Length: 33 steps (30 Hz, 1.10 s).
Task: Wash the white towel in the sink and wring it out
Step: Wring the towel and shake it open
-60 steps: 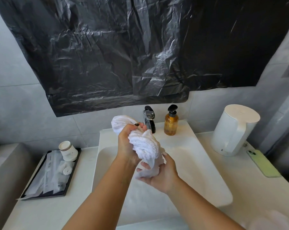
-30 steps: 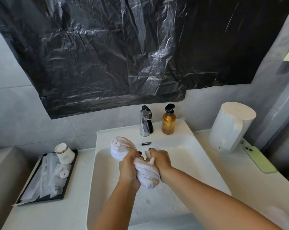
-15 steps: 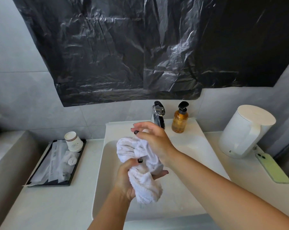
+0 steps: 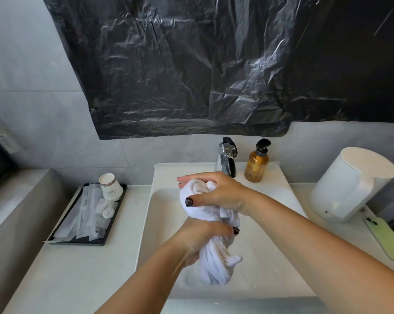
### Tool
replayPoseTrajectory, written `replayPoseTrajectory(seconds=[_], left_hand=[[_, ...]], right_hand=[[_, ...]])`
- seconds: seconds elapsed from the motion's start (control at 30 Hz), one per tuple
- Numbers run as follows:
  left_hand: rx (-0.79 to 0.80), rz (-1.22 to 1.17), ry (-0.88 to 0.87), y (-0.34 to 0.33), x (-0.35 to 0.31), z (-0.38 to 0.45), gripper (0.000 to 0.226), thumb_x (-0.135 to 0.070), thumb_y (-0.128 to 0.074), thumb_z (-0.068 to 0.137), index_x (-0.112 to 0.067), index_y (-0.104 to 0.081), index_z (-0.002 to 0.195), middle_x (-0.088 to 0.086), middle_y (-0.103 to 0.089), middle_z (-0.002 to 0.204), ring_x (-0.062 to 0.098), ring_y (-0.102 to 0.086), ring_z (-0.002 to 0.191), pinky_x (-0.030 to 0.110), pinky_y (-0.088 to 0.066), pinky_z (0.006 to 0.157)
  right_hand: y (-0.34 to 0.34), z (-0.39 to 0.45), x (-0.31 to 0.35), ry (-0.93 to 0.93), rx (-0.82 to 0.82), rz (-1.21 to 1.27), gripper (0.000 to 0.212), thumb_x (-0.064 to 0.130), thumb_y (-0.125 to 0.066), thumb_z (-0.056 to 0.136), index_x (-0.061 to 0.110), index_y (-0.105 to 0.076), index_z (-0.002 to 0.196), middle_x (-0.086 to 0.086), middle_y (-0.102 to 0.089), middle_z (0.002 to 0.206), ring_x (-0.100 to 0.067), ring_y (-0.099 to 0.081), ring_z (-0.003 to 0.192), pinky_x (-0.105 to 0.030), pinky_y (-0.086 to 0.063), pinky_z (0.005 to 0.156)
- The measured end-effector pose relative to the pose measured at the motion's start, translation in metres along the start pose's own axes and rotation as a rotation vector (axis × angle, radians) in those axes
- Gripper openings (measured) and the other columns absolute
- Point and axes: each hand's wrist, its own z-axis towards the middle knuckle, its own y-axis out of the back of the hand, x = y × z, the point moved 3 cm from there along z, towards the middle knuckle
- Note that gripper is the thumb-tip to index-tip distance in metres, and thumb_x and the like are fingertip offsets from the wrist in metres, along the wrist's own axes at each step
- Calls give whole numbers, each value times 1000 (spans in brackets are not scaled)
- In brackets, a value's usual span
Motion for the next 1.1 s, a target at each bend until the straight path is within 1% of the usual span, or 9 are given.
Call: replayPoseTrajectory(seconds=[0.13, 0.3, 0.4, 0.5, 0.63, 0.7, 0.83, 0.97, 1.1], left_hand=[[-201, 146, -49, -8, -3, 6, 16, -2, -67, 68, -14, -70, 77, 5, -67, 75, 19, -65, 72, 34, -54, 70], [-399, 293, -45, -7, 9, 16, 18, 4, -62, 82, -11, -65, 92, 6, -68, 82, 17, -67, 77, 25, -54, 65], [-462, 183, -61, -3, 16, 17, 16, 4, -62, 88, -7, -59, 99, 7, -65, 90, 13, -62, 78, 19, -52, 61], [-570, 158, -94, 9, 19, 19, 25, -19, -74, 77, -17, -61, 99, -2, -68, 92, 19, -66, 86, 26, -51, 70], [-635, -85, -143, 27, 8, 19, 39, -33, -73, 63, -16, -71, 97, 3, -76, 88, 20, -73, 88, 37, -56, 78], [-669, -178, -213, 30, 3, 17, 28, -21, -79, 72, -18, -71, 99, 0, -77, 90, 15, -73, 90, 33, -54, 78], [-658, -211, -238, 21, 6, 17, 60, -38, -84, 55, -23, -69, 111, -3, -77, 102, 12, -71, 100, 37, -55, 90], [-660, -337, -238, 14, 10, 13, 37, -8, -81, 76, -19, -69, 110, 1, -76, 102, 16, -72, 99, 39, -56, 89], [-577, -285, -244, 11, 6, 12, 56, -16, -82, 60, -11, -69, 114, 8, -76, 103, 22, -72, 99, 44, -57, 89]], right_hand=[[-1, 3, 7, -6, -131, -23, 19, 24, -84, 70, 25, -76, 88, 7, -74, 98, -7, -67, 99, -30, -55, 91], [-7, 11, -15, -90, -392, -39, 14, 26, -78, 60, 22, -74, 74, 0, -73, 80, -22, -69, 88, -38, -57, 78], [-11, 12, -23, -63, -349, -9, 19, 25, -80, 64, 23, -75, 83, 5, -74, 90, -14, -67, 94, -37, -56, 85], [-11, 9, -23, -41, -227, 58, 41, 37, -77, 81, 29, -64, 119, 12, -64, 118, -7, -59, 113, -20, -49, 84], [-15, -2, -46, -286, -416, 194, 56, 62, -39, 95, 14, -58, 117, -14, -64, 118, -32, -60, 112, -44, -48, 97], [-36, -14, -62, -463, -419, 156, 61, 67, -30, 95, 17, -61, 110, -11, -68, 108, -30, -68, 96, -44, -57, 83], [-59, -27, -69, -551, -510, 322, 53, 48, -29, 102, 13, -66, 86, -13, -71, 82, -27, -67, 56, -27, -51, 44], [-46, -30, -77, -508, -653, 150, 42, 22, -36, 99, 10, -49, 60, -6, -55, 64, -21, -53, 61, -28, -38, 56], [-38, -32, -78, -494, -586, 90, 40, 20, -35, 98, 10, -48, 61, -8, -55, 66, -24, -55, 66, -27, -38, 56]])
